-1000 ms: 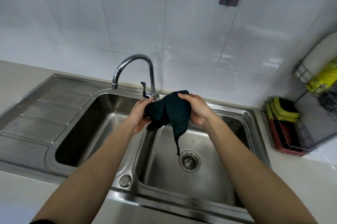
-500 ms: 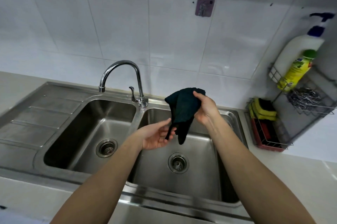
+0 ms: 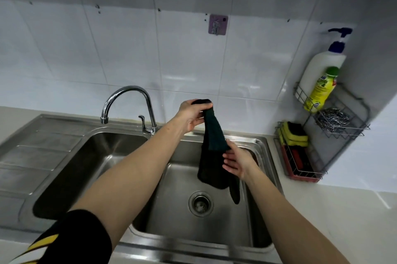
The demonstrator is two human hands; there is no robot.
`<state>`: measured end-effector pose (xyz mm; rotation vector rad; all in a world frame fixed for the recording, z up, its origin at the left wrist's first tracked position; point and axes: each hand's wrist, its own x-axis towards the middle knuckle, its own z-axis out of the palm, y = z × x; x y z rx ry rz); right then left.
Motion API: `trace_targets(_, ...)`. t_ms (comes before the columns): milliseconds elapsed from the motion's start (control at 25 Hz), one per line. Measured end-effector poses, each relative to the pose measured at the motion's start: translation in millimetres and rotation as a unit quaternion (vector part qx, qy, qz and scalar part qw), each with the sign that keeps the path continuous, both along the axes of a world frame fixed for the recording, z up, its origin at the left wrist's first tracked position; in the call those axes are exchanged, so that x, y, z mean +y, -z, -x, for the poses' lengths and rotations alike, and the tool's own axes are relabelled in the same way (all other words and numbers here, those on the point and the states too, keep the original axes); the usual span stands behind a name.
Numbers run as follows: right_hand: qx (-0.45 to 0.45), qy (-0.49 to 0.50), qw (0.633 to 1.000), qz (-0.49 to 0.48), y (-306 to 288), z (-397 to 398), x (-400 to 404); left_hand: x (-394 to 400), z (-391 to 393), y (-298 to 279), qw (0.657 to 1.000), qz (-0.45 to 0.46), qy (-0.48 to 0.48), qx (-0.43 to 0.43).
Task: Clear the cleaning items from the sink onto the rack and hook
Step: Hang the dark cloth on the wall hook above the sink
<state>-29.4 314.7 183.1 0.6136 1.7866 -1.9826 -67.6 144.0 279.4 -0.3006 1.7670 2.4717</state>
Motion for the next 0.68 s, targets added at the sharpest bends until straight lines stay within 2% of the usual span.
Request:
trace_targets(80, 0.048, -0.046, 0.990, -0.123, -7.0, -2.2, 8.9, 11.4, 7.0, -8.8, 1.000, 0.014, 0.011, 0.013)
trace_targets(120, 0.094, -0.039, 0.984, -0.147, -13.4, 1.1, 12.6, 15.2, 9.7, -13.1, 1.000, 0.018, 0.016, 0.018)
trace_targets(200, 0.195, 0.009, 0.972, -0.133, -34.5, 13.4, 17.1, 18.2, 14.1, -18.4, 0.999, 0.026, 0.029, 0.028)
trace_targets(320, 0.294, 0.047, 0.954, -0.038, -82.3, 36.0, 14.9, 13.5, 20.2, -28.3, 0.996, 0.074, 0.043, 0.033)
trace_targets(440, 0.324, -0.012, 0.946, -0.027, -114.6, 56.5, 4.8, 0.3, 24.9, -35.6, 0.980, 0.182, 0.049, 0.064)
trace_targets(560, 0.327, -0.057, 0.942, -0.057, -127.1, 69.1, -7.9, -13.9, 28.2, -39.7, 0.943, 0.299, 0.053, 0.136)
trace_targets(680, 0.331, -0.064, 0.939, -0.067, -131.3, 77.6, -22.5, -25.6, 35.8, -44.2, 0.918, 0.350, 0.048, 0.180)
